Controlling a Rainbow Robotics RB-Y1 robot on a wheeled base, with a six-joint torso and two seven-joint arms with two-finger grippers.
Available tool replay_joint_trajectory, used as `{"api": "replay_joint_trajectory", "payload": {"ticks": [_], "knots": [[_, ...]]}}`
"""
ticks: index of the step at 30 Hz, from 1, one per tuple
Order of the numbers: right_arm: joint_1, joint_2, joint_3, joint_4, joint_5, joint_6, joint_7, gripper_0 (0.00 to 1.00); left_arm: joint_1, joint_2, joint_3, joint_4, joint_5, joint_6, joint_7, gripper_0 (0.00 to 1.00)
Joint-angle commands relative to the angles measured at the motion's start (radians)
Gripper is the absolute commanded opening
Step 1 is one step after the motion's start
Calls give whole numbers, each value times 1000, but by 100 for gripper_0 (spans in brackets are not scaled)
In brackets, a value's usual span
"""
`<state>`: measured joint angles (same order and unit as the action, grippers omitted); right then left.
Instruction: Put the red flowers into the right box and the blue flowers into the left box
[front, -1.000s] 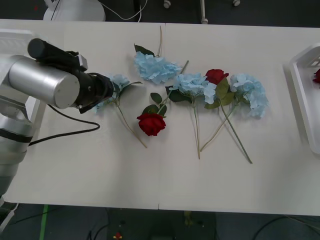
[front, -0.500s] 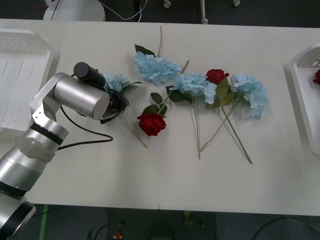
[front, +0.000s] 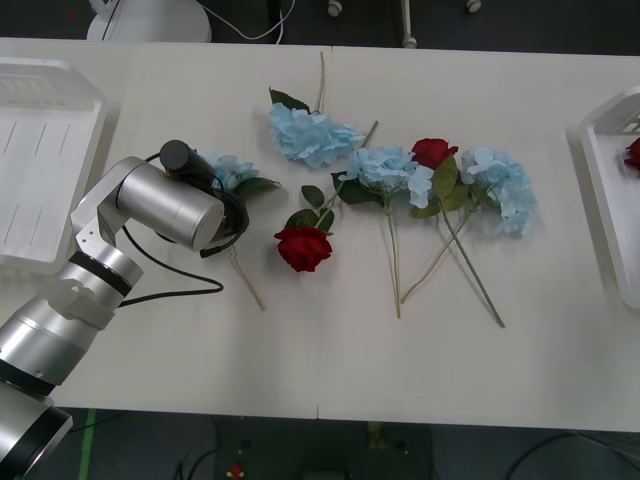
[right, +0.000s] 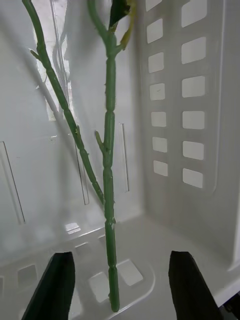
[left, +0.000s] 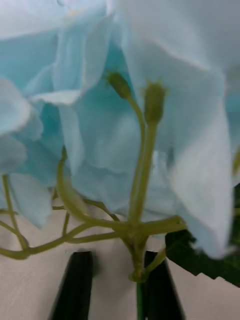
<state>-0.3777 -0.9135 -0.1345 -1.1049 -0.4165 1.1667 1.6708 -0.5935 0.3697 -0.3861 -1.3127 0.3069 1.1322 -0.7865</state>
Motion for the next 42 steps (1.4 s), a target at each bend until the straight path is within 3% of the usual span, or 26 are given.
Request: {"api": "replay_joint_trajectory", "payload": {"ticks": [1,10,17,23,29,35,42], "knots": [[-41,13,-50,-1,-65,-2,3,82,-48,-6,4,-31,-8,-5,-10,0],[-136,13,-51,-24,-301,189,-174,92,-48,83,191,-269,55,186,-36,0],[-145,13,113,-234,-462,246,-652,97,-46,196,408,-332,38,235,-234,0],[-145,85,211,-388,-504,168,-990,100,-48,313,622,-198,80,225,-454,0],[-155,193,289,-454,-407,103,-1116,100,-46,354,822,13,83,100,-694,0],[-170,321,325,-452,-258,103,-1152,100,-48,390,862,219,70,-71,-790,0],[-170,432,351,-443,-117,110,-1261,100,-48,390,845,296,47,-149,-780,1]]}}
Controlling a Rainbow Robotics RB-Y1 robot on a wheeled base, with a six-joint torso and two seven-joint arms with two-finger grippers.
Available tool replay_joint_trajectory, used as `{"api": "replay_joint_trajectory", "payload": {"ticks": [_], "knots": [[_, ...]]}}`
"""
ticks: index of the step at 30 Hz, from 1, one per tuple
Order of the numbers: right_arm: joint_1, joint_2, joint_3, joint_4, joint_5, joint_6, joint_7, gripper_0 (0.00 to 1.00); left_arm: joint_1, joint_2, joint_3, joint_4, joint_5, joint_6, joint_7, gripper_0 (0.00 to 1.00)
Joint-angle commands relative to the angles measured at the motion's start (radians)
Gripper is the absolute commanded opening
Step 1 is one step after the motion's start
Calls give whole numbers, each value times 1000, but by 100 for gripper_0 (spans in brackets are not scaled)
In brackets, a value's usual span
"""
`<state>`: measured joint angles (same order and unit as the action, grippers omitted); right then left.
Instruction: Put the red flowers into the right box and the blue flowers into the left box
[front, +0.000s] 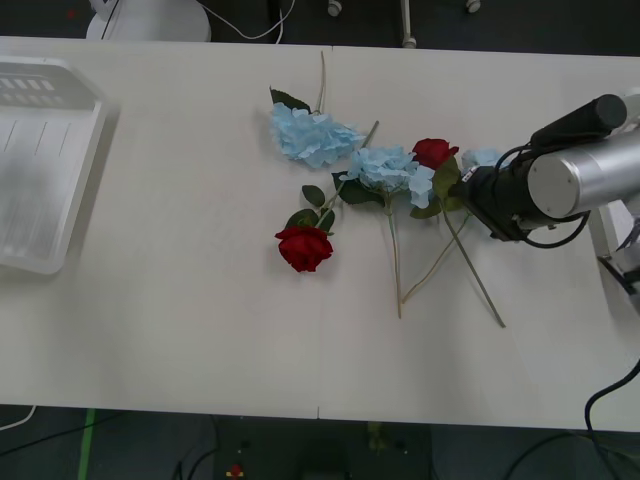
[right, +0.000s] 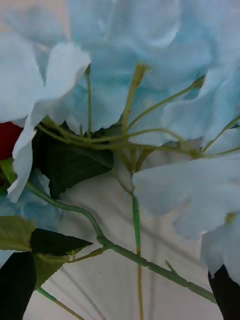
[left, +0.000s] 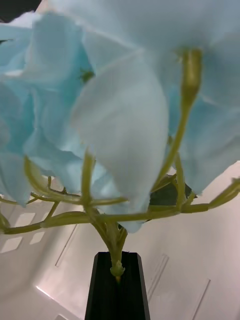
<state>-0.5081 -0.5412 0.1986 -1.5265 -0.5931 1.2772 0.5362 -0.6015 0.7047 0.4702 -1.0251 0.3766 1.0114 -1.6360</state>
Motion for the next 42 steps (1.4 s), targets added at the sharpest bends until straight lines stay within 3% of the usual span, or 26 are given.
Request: {"api": "replay_joint_trajectory", "payload": {"ticks": [1,2,4,7,12,17,20,25,32,42], "knots": [[-39,72,21,-18,78,-1,-147,100,-40,55,-13,13,-25,-28,71,20],[-39,79,24,-18,95,-1,-160,100,-40,55,-12,16,-28,-28,73,43],[-39,86,24,-17,113,-1,-189,100,-38,56,-8,16,-30,-28,77,66],[-39,89,15,12,144,-1,-216,100,-40,58,-4,14,-16,-28,82,82],[-39,86,-28,40,138,-2,-214,100,-53,58,-5,-27,76,35,71,84],[-39,61,-61,32,70,-1,-211,100,-55,58,-28,-168,274,199,88,84],[-39,60,-64,60,88,4,-216,100,-57,56,-39,-217,401,279,94,92],[-39,58,-70,89,110,-1,-217,100,-58,33,-111,-248,551,263,111,95],[-39,73,-70,150,147,-48,-222,100,-70,-114,-249,-365,390,147,314,100],[-41,113,-65,160,173,-65,-225,100,-199,-312,-415,-375,90,135,663,100]]}}
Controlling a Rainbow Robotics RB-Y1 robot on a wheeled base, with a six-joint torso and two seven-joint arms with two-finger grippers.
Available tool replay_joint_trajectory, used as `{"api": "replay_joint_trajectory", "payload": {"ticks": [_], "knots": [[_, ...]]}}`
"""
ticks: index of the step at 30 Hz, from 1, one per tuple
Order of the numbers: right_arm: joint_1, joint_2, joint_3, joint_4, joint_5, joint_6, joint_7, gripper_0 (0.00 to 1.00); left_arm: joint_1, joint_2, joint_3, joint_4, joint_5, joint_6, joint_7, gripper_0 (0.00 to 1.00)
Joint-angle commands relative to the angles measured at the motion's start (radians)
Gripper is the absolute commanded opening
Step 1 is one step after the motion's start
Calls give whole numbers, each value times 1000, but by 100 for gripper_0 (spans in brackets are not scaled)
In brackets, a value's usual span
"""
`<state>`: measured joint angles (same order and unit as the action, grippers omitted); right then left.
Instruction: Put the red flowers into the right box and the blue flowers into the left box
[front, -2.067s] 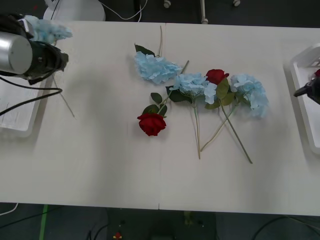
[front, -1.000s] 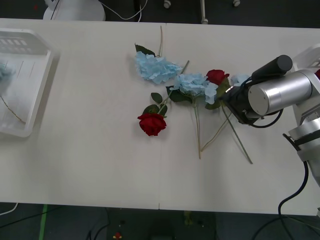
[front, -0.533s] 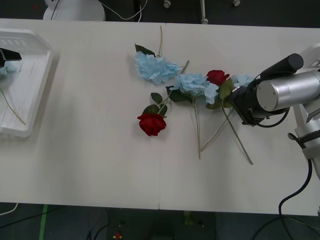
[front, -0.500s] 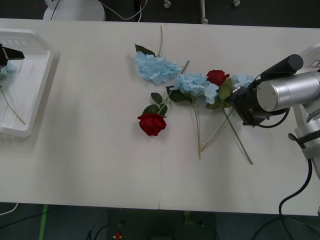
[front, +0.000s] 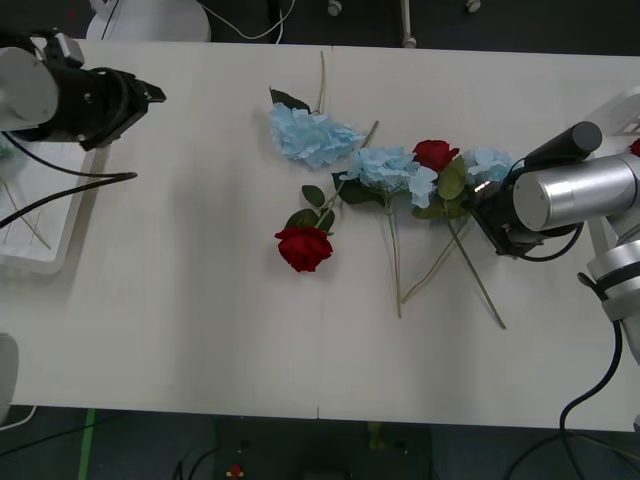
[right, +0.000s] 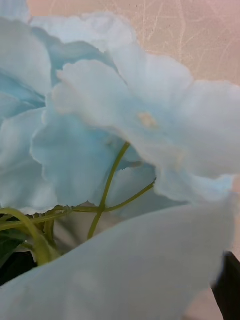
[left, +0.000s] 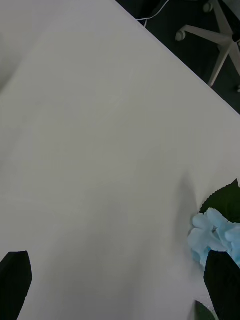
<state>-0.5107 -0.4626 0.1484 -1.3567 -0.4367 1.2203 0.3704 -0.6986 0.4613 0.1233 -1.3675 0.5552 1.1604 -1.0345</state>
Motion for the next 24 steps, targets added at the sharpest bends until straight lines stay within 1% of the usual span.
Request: {"api": "replay_joint_trajectory", "payload": {"ticks": [1,3,6,9,10,17,19,21,22,24], "knots": [[-37,38,-12,-10,16,-8,-59,100,-113,-82,-85,-25,-110,-16,76,100],[-38,45,-7,-10,19,-8,-61,100,-151,-113,-128,4,-153,-16,76,100],[-38,55,2,-10,16,-24,-62,100,-200,-148,-197,61,-187,-57,70,100],[-37,61,28,-10,19,-56,-65,100,-234,-178,-271,137,-204,-151,56,100],[-37,62,39,-10,23,-68,-70,100,-249,-191,-309,186,-213,-209,51,100],[-37,73,54,-10,18,-68,-67,100,-305,-262,-442,429,-241,-485,36,100],[-38,73,66,-10,19,-68,-67,100,-309,-271,-468,467,-241,-522,34,100],[-37,73,79,-10,24,-68,-68,97,-309,-282,-487,495,-250,-541,33,100],[-37,73,85,-10,29,-68,-71,93,-309,-285,-498,510,-244,-545,30,100],[-37,73,91,-7,33,-67,-68,77,-309,-285,-521,522,-244,-544,27,100]]}}
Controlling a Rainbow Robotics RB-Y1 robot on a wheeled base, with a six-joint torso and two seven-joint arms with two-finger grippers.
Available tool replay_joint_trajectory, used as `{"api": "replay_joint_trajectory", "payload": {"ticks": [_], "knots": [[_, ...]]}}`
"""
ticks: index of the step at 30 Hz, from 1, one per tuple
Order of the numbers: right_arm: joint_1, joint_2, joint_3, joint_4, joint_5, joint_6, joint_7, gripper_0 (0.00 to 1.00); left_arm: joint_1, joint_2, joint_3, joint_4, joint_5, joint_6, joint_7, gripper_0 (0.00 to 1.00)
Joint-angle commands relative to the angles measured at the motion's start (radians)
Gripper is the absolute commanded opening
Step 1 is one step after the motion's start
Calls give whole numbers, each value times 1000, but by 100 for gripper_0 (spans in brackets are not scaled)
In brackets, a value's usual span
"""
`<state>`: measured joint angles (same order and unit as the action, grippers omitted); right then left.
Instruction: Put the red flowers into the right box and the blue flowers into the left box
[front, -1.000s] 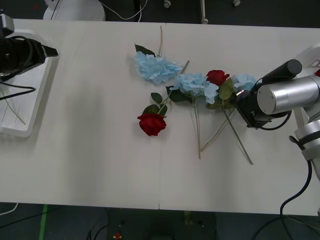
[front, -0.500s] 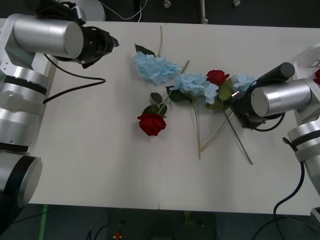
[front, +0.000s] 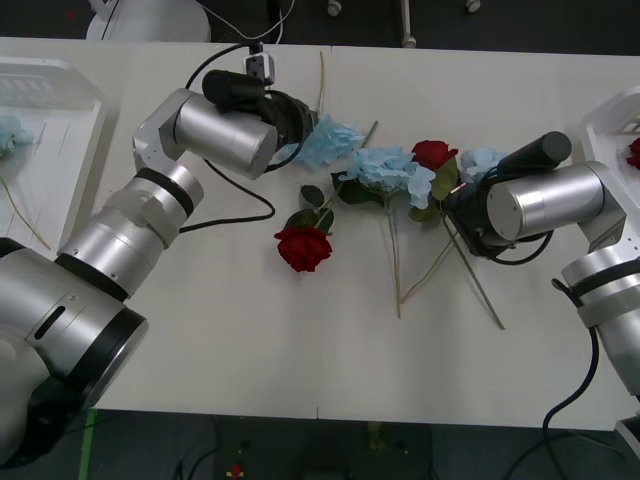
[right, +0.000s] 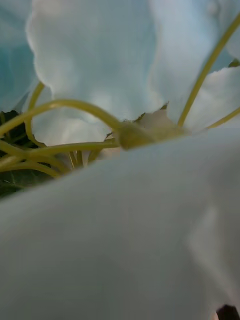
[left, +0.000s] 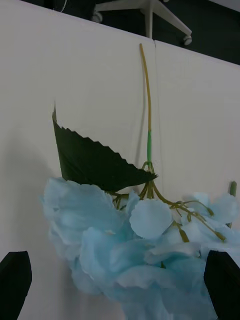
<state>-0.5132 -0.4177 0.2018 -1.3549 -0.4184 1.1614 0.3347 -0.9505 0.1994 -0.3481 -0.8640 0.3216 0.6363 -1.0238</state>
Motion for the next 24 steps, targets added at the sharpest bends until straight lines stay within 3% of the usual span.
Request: {"api": "replay_joint_trajectory", "payload": {"ticks": [1,3,6,7,9,15,20,24], "knots": [[-34,28,37,0,12,-8,-29,68,-57,-23,-60,31,-10,-21,16,100],[-39,30,37,16,13,-11,-23,58,-57,-23,-75,45,-10,-27,13,70],[-50,31,37,43,13,-17,-17,37,-53,-21,-91,60,-12,-32,10,7],[-56,33,37,57,13,-22,-16,29,-53,-23,-92,65,-13,-37,10,0],[-68,33,37,79,13,-22,-16,19,-51,-23,-97,69,-15,-41,8,0],[-87,25,4,91,-5,-14,-8,3,-40,-21,-98,69,-15,-41,7,0],[-99,-19,-39,91,-62,-3,50,0,-22,-9,-97,49,-15,-37,8,0],[-100,-96,-102,88,-114,31,211,0,32,26,-81,-59,-15,39,7,0]]}}
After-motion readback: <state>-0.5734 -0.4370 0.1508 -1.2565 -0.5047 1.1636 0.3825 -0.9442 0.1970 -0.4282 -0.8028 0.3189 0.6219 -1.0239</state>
